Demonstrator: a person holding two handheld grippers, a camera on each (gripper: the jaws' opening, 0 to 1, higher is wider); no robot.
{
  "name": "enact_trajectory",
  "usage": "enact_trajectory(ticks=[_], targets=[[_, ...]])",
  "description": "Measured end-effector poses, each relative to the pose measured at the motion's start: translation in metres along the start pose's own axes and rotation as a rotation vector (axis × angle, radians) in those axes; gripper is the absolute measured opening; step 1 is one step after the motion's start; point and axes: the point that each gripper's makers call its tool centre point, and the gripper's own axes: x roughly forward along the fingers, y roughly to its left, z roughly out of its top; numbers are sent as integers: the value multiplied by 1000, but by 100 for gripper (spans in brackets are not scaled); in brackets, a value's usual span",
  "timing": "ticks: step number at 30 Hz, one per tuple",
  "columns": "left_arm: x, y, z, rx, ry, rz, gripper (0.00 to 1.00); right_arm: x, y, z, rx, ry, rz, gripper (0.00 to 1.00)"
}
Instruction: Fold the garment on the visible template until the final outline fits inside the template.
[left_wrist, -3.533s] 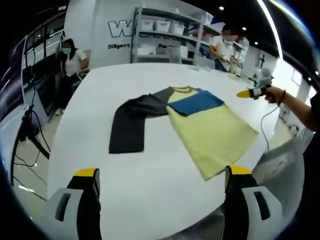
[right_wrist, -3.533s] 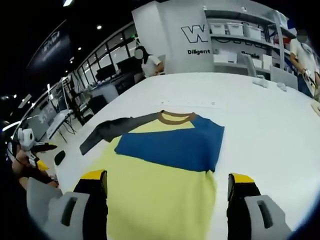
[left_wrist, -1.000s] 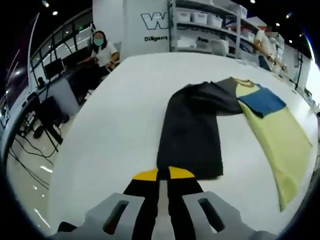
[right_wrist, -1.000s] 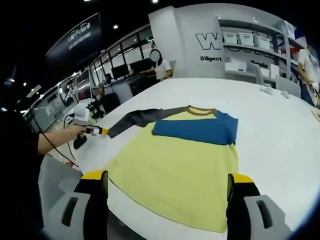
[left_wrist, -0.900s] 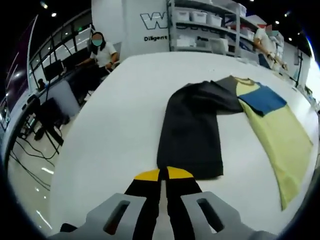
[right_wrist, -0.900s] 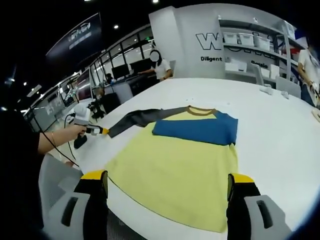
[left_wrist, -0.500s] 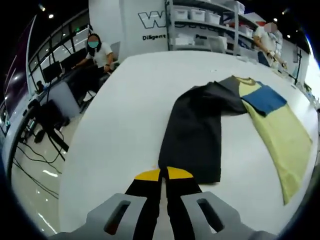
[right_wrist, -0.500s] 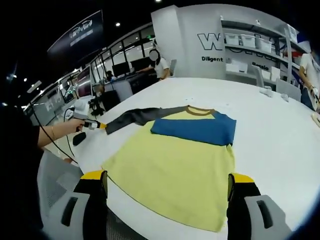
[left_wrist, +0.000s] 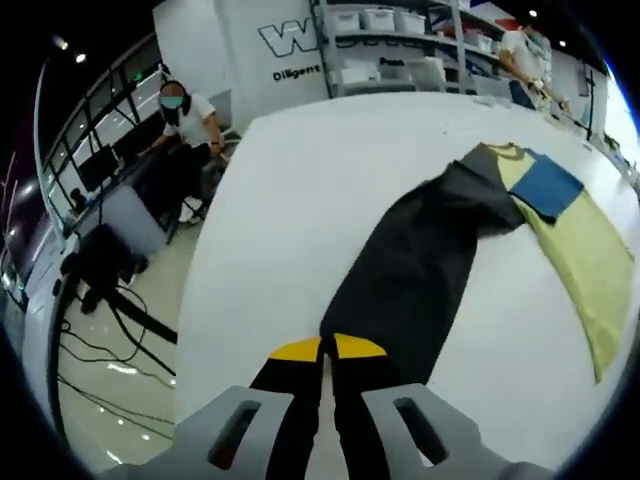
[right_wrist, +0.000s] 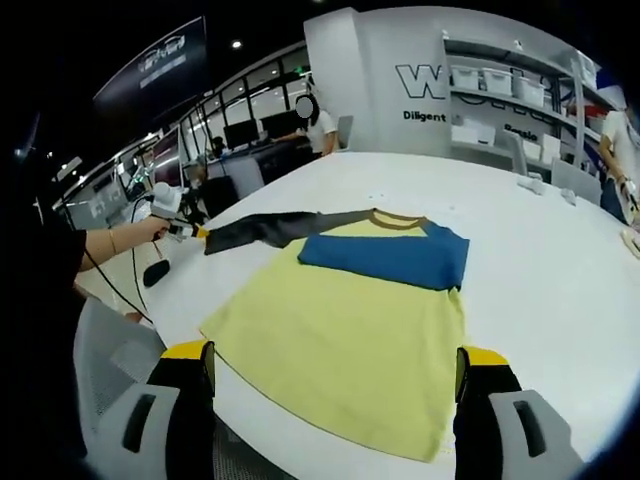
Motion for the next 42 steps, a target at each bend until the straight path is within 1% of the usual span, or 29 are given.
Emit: enact_trajectory(ticks=[2,5,7,12,16,18,20,23,25,26,27,29,30,33,35,37,39,41,42], targets=[[4,3,1,19,13,1,0,0,-1,0,1,3,-2,99],[9,11,3,-1,28,-5,0,0,-3,-1,1,7,-7,99],[11,16,3,0,43,-6,0,0,-4,-1,2,7,-11,99],[15,30,3,32,72,11,0,0,-6,-3,11,12,-17,99],[18,33,4,40,78,0,1,0,-6,-5,9,20,-17,99],[18,33,4,52,95,-9,1,0,-6,-5,8,24,-19,99],[18,31,3,68,111,-17,1,1,-6,-6,7,27,-18,99],[20,32,-2,51,136,-16,1,2,-5,-5,7,26,-16,99],[21,36,-6,56,152,2,1,2,-5,-4,4,24,-16,99],[22,40,-9,60,163,22,0,2,-5,-4,4,23,-16,99],[22,43,-12,76,179,34,0,1,-5,-3,5,19,-16,99],[22,44,-13,65,173,35,0,1,-5,-3,3,21,-15,99],[23,43,-10,49,148,21,0,0,-5,-3,-1,23,-17,99],[23,46,-11,27,145,30,0,0,-6,-3,0,26,-21,99],[21,47,-10,17,137,38,4,0,-6,-3,2,24,-21,99],[18,47,-10,-7,136,44,13,1,-6,-2,2,26,-19,99],[14,45,-9,-50,127,46,21,2,-6,-2,0,25,-18,99],[9,42,-10,-62,120,39,25,2,-4,-1,-1,20,-14,99],[8,40,-10,-76,116,34,30,2,-3,0,1,19,-11,99]])
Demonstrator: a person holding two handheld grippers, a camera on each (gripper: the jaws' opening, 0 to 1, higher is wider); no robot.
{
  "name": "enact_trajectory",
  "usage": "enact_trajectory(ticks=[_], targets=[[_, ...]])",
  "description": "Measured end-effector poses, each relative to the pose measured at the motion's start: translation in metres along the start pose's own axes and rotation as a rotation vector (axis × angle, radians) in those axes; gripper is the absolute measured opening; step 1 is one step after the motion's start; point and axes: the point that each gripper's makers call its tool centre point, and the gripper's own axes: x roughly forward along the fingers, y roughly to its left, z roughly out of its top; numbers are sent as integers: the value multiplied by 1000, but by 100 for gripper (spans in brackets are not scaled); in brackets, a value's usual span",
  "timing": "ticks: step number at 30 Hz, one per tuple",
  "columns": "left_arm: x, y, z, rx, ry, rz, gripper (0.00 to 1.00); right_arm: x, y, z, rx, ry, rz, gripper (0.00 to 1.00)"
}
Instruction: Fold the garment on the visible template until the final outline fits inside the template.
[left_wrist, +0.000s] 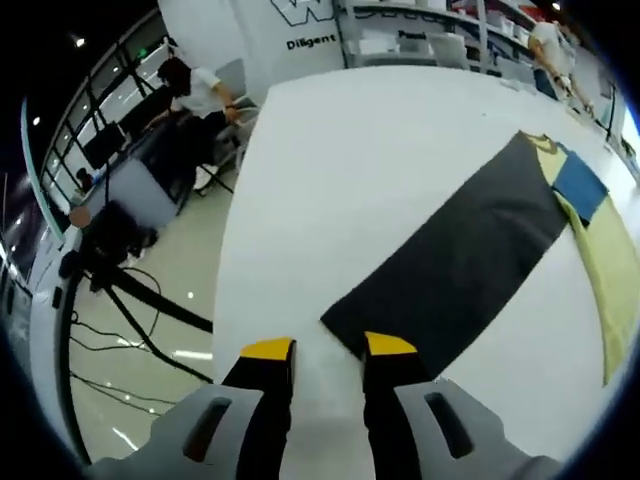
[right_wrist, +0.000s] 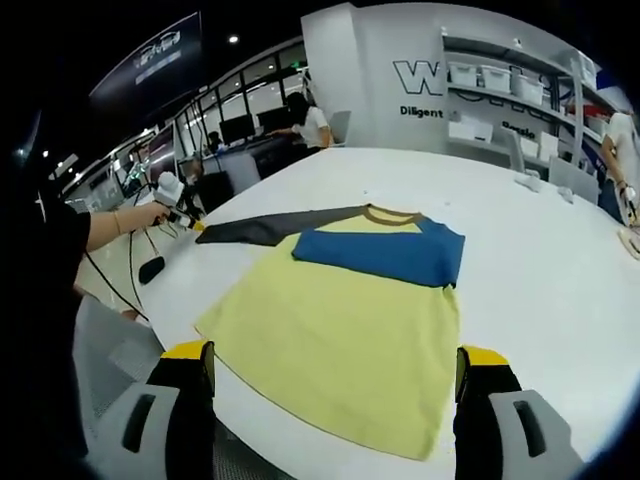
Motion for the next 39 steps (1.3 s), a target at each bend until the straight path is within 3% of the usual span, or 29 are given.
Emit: enact_trajectory(ticks=[2,3,5,9,13,17,24,35,39], targets=[[-2,-1,0,-45,-11,4,40,0,1,-1,0,0,3,99],[-3,0,-1,-87,-19,14,50,1,1,-1,-1,3,4,99],[-6,-6,0,-111,-45,-18,64,0,2,-2,-2,5,6,99],[-12,-13,-3,-142,-47,-40,76,0,3,-1,-3,1,8,99],[-17,-23,-4,-175,-66,-72,81,0,3,-1,-4,-1,9,99],[-21,-32,-10,-205,-69,-87,81,0,5,-1,-5,-1,14,99],[-23,-43,-19,-254,-64,-83,71,0,5,-3,-4,4,13,99],[-21,-58,-27,-309,-54,-114,38,-2,4,-2,-2,-3,7,99],[-19,-57,-29,-333,-67,-99,35,-2,4,-2,-1,-4,6,99]])
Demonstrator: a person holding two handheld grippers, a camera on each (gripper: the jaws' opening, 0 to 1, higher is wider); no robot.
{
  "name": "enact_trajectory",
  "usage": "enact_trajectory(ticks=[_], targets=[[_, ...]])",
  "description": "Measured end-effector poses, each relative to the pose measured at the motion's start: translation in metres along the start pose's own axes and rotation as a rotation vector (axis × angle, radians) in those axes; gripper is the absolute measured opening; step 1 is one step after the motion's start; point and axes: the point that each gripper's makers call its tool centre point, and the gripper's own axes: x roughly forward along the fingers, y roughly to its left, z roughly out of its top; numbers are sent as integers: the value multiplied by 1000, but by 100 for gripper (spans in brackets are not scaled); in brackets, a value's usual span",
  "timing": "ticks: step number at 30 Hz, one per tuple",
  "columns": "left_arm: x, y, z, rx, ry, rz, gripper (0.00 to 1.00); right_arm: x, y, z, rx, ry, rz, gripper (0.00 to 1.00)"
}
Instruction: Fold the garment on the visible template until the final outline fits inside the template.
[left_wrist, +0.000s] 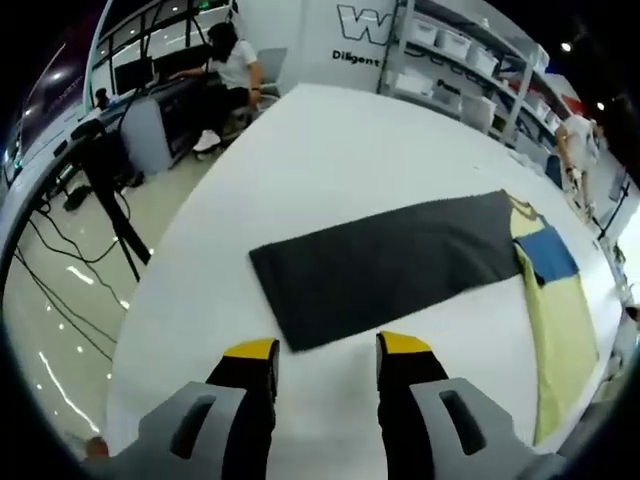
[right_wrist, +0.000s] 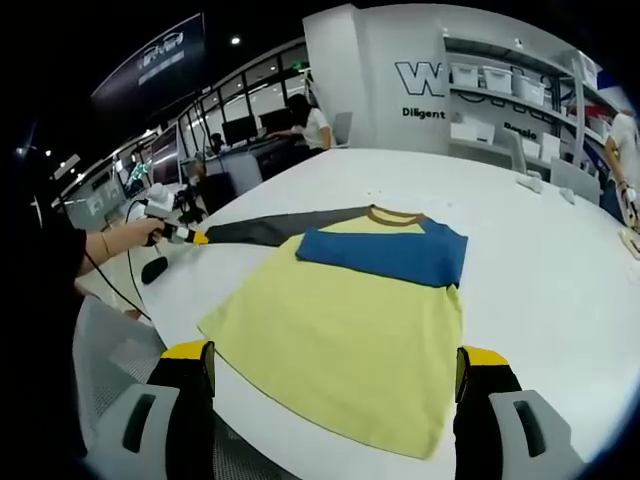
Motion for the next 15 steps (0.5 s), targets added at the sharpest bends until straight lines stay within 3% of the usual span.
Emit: enact_trajectory(ticks=[13,15], targets=[[4,7,2,-16,3,51,15,1,-1,-3,-9,11,-6,99],[5,12,0,16,26,88,11,1,-2,-4,-14,15,-9,99]])
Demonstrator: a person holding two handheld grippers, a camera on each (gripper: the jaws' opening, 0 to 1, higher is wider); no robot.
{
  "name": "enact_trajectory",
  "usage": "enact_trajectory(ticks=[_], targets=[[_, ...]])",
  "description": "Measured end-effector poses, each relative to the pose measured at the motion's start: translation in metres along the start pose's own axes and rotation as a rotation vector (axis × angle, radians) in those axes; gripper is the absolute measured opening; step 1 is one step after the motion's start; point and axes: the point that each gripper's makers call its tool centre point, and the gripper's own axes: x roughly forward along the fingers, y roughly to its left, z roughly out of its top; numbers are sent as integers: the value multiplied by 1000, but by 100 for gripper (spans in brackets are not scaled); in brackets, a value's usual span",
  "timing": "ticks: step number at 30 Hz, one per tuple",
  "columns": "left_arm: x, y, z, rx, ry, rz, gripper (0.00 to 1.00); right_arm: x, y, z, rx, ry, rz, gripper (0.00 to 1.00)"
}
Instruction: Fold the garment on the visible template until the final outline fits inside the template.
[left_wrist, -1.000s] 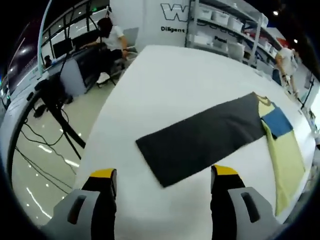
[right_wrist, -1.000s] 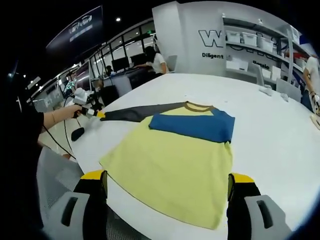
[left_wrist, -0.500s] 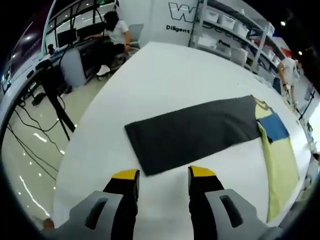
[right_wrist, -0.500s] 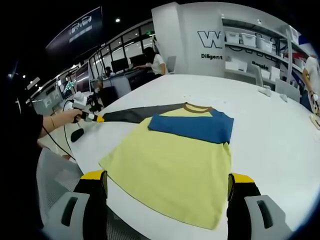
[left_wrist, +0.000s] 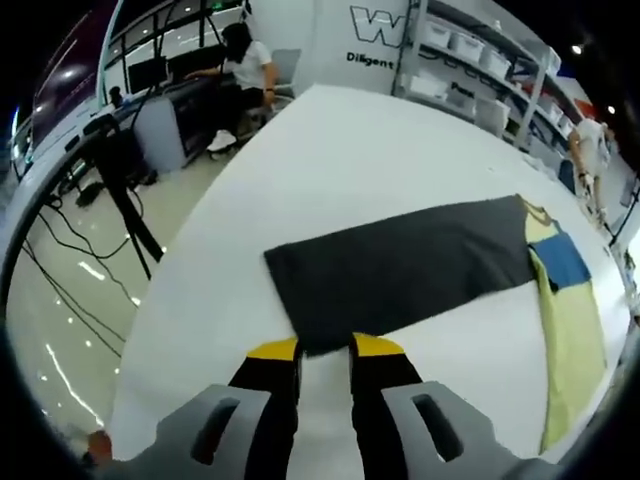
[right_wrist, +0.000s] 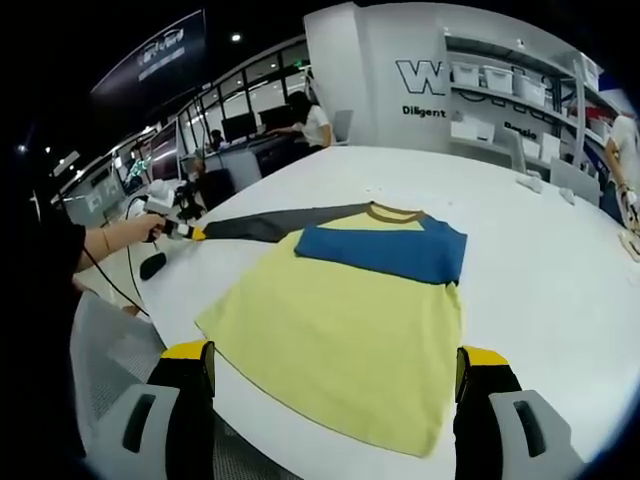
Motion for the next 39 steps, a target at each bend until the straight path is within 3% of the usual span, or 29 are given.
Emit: enact_trajectory(ticks=[6,14,16,28,39], targets=[[1,-1,1,-49,-1,12,8,1,0,-1,-5,4,-4,99],[2,-1,2,-36,2,23,2,1,1,-1,0,5,2,99],[3,3,2,-2,12,39,0,0,1,0,1,2,1,99],[-4,3,9,20,15,28,0,-5,-1,0,2,-8,-10,99],[-16,-8,35,94,-34,6,0,-5,3,-1,-3,-6,2,99]])
